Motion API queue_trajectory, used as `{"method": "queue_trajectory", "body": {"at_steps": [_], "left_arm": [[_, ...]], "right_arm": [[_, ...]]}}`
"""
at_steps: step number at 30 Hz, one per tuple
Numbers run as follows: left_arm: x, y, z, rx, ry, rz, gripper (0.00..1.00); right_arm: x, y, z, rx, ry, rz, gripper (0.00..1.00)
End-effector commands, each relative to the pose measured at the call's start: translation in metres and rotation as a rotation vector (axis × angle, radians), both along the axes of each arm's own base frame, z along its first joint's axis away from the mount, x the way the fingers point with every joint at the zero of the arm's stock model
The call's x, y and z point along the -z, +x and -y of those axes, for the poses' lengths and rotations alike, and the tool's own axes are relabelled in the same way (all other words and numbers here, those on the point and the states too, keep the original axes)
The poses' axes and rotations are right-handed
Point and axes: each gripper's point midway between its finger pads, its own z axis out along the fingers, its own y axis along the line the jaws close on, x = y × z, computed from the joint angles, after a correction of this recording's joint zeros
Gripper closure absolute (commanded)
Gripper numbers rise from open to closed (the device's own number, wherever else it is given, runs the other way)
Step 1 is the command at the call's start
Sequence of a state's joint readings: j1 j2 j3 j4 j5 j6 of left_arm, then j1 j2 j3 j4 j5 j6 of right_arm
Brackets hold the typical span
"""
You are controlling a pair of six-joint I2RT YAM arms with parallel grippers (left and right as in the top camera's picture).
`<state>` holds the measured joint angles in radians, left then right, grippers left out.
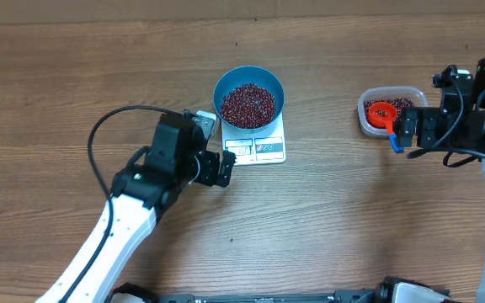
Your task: Scoop item into bowl and weigh 150g on scale
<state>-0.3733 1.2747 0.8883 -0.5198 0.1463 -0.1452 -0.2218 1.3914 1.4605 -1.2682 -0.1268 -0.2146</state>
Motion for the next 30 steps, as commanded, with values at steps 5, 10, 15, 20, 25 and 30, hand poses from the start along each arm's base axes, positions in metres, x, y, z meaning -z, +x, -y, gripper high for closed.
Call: {"method": "queue_trajectory", "body": {"at_steps": [5, 10, 15, 20, 25, 30], "left_arm": [[0.029, -0.001, 0.026, 0.019, 0.006, -0.067, 0.01], [0.035, -0.004, 0.035, 0.032, 0.082, -0.038, 0.00], [0.033, -0.005, 0.038, -0.068, 0.148, 0.014, 0.01], [0.029, -0.002, 0.036, -0.208, 0.117, 0.030, 0.01], [0.028, 0.000, 0.033, -0.239, 0.118, 0.036, 0.00], [0.028, 0.000, 0.033, -0.238, 0.117, 0.037, 0.00]], "right_arm": [[-0.012, 0.004, 0.000, -0.008, -0.006, 0.038, 0.00], [-0.012, 0.004, 0.000, -0.008, -0.006, 0.038, 0.00], [-0.012, 0.004, 0.000, -0.008, -0.006, 0.039, 0.00], [-0.012, 0.004, 0.000, -0.008, -0.006, 0.038, 0.00], [-0.012, 0.004, 0.000, -0.008, -0.006, 0.038, 0.00], [-0.012, 0.004, 0.000, -0.008, -0.006, 0.039, 0.00]]}}
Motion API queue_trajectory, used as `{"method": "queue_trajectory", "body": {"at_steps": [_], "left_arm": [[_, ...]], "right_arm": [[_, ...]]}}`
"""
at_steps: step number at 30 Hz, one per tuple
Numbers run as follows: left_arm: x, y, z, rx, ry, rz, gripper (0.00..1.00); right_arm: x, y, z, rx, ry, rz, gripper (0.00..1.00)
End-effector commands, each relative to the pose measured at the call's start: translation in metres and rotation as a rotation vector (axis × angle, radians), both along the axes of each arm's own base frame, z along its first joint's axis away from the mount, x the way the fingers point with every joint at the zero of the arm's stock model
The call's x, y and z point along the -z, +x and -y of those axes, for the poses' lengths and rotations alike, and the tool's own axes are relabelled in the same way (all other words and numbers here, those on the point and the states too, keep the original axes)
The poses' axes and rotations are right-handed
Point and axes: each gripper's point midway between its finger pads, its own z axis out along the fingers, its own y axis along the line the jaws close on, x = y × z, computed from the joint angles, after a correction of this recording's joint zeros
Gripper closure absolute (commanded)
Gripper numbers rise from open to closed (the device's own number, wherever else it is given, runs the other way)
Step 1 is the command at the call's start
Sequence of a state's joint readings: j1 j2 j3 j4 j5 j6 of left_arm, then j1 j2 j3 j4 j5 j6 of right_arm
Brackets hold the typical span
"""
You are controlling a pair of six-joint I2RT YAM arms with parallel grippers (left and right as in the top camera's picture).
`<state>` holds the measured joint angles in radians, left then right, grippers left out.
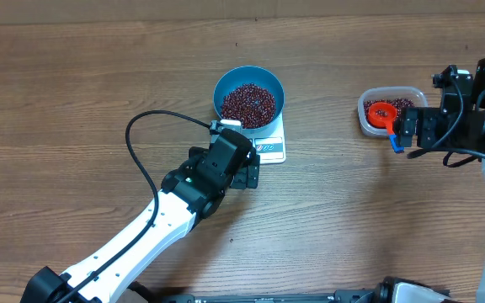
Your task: Scoop item into bowl and weigh 150g on scale
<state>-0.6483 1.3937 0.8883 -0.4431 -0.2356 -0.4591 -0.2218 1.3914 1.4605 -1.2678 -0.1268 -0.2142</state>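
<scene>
A blue bowl (249,98) filled with red beans stands on the white scale (269,150) at the table's middle. My left gripper (252,173) sits at the scale's front edge, over its left part; its fingers look shut with nothing in them. The display is partly hidden by it. At the right, my right gripper (403,135) is shut on the blue handle of an orange scoop (381,111). The scoop's cup rests in a clear container (369,118) of red beans.
The left arm's black cable (141,139) loops over the table left of the scale. Bare wooden table (327,210) lies between the scale and the container, and all along the front.
My left gripper has moved right, from beside the scale's left front corner to over its front edge. The right gripper, scoop, bowl and container have not moved.
</scene>
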Motion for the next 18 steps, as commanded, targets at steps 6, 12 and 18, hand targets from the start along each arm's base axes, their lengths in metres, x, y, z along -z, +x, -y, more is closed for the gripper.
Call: {"method": "queue_trajectory", "body": {"at_steps": [6, 12, 18], "left_arm": [[0.0016, 0.0015, -0.0021, -0.033, 0.005, 0.008, 0.00], [0.0001, 0.0032, -0.0008, -0.033, -0.001, 0.016, 0.01], [0.0021, 0.0010, -0.0025, -0.033, 0.008, 0.005, 0.00]], "right_arm": [[-0.0115, 0.0043, 0.0003, -0.008, -0.006, 0.038, 0.00], [-0.0115, 0.0043, 0.0003, -0.008, -0.006, 0.038, 0.00], [-0.0115, 0.0043, 0.0003, -0.008, -0.006, 0.038, 0.00]]}}
